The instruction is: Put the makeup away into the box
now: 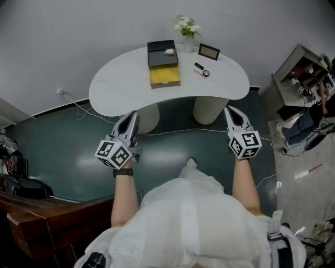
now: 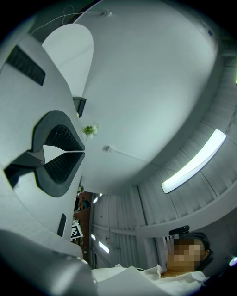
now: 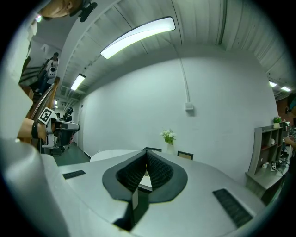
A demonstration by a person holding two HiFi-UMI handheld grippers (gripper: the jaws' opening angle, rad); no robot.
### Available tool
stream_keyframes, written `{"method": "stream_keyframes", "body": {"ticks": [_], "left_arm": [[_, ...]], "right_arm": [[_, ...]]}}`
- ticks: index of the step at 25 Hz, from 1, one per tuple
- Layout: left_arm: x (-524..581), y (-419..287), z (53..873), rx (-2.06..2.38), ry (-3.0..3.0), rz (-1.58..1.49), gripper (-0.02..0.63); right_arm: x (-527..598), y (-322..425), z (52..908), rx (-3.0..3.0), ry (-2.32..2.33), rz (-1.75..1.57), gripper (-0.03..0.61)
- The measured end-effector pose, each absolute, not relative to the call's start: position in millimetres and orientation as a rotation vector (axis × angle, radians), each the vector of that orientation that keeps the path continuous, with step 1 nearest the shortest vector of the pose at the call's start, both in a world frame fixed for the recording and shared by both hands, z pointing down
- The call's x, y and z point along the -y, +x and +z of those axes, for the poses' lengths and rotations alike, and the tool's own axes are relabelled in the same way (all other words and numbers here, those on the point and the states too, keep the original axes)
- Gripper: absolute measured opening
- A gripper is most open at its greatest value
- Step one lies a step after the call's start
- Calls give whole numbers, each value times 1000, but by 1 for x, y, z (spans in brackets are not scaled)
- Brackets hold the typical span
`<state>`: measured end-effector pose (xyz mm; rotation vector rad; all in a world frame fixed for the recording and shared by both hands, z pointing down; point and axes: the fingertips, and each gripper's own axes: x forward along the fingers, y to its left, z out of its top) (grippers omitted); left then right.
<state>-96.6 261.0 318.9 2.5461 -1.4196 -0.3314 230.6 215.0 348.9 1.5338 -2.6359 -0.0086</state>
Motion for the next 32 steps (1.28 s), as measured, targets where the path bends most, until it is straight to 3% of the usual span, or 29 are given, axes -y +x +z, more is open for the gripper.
{"method": "stream_keyframes", "body": {"ticks": [18, 32], "left_arm": [[-92, -23, 309, 1414, 2563, -302, 23], [15, -30, 342, 1382, 2537, -218, 23]], "right_arm": [[-46, 283, 342, 2651, 1437, -5, 11], [51, 264, 383, 2604, 1385, 124, 11]]}}
